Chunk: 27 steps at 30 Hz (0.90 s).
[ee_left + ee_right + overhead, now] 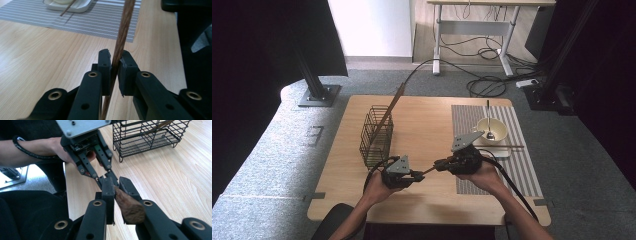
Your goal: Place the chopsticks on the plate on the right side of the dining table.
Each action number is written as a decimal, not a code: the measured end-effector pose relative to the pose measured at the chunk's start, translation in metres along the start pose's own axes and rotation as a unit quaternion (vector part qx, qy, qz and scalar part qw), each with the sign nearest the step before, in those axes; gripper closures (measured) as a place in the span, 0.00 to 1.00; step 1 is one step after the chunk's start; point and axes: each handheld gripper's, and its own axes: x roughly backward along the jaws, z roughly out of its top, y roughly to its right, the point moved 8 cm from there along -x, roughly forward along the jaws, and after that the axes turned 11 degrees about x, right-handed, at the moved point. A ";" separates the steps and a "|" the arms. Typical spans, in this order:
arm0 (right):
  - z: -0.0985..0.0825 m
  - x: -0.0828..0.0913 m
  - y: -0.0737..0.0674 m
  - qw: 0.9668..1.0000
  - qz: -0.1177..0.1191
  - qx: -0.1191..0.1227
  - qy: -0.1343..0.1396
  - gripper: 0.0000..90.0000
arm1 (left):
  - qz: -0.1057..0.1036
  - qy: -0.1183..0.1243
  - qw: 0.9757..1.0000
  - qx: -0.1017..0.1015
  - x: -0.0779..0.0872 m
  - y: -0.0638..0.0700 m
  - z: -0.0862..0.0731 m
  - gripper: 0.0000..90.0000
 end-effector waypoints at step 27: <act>-0.006 -0.014 0.043 0.978 -0.197 -0.028 -0.057 0.29 | -0.006 -0.037 0.999 0.029 -0.005 -0.004 -0.009 0.94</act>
